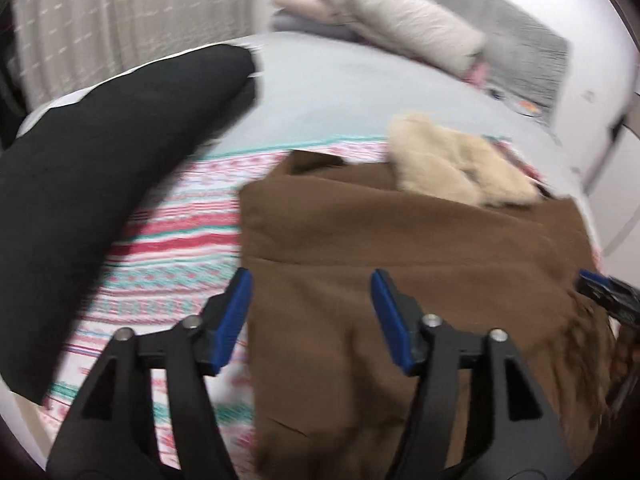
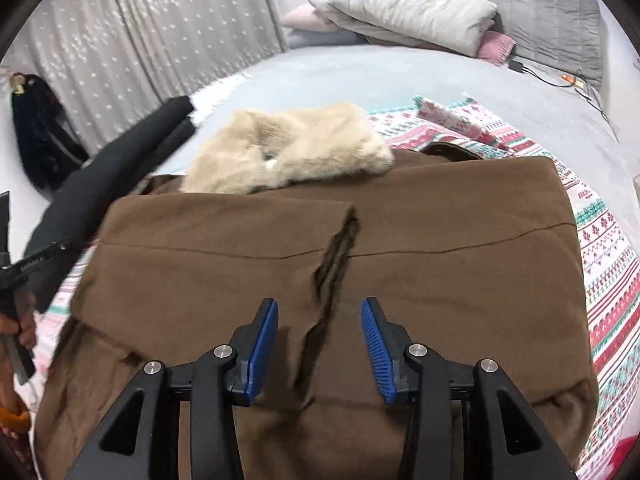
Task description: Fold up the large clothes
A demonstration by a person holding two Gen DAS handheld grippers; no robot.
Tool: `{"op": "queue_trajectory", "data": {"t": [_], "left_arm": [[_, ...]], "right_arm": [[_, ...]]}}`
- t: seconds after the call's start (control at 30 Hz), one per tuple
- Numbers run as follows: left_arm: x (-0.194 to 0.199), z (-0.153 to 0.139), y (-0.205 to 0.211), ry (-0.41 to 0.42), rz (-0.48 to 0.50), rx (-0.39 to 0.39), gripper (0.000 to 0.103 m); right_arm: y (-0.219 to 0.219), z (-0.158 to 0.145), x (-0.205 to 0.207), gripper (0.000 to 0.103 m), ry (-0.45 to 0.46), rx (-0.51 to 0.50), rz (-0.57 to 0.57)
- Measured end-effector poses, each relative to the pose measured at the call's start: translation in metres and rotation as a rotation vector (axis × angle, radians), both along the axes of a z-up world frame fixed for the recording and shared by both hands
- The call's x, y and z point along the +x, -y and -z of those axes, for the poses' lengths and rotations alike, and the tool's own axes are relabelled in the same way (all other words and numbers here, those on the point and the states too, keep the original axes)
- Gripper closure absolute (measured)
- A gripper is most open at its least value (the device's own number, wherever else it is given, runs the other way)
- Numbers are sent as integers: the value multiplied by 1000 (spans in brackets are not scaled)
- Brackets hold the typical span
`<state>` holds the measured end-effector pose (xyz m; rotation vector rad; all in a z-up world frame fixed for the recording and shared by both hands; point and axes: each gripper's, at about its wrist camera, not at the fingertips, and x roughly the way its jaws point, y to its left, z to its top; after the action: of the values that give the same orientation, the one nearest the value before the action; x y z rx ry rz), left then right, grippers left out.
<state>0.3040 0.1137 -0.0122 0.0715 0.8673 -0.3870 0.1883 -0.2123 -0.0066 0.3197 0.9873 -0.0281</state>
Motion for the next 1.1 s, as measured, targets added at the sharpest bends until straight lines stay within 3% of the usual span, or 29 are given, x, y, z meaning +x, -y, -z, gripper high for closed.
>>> {"op": "queue_trajectory", "data": {"t": [0.07,0.13,0.2,0.3,0.43,0.5,0.63,0.8,0.93,1.1], "left_arm": [[-8,21,3,-51,44,-5,38],[-8,47,3,-101,46,43,38],[-16,60,1,-68,68,41,38],[-24,53,7,-55,59,96,37],[-37,36,11,-77,15,156,35],[-46,27,3,-97,-6,133,26],[-73,3,-7,-132,-29,67,25],[-120,-21,-14,-111,-39,79,20],[-155,-28,-24,-112,-55,85,14],[-187,-22,-37,-204,-51,8,8]], "right_arm": [[-9,0,-6,59,9,9,-24],[-19,9,-11,59,-15,3,-60],[-23,23,-12,55,-45,-23,-73],[-20,40,-16,52,-62,-31,-74],[-27,31,-21,45,-80,-90,-64],[-29,24,-27,42,-95,-115,-69],[-23,9,-54,38,-113,-106,-58],[-12,-11,-96,34,-121,-74,-40],[-6,-29,-139,31,-113,-88,-25],[-6,-44,-193,22,-95,-85,-27]]}}
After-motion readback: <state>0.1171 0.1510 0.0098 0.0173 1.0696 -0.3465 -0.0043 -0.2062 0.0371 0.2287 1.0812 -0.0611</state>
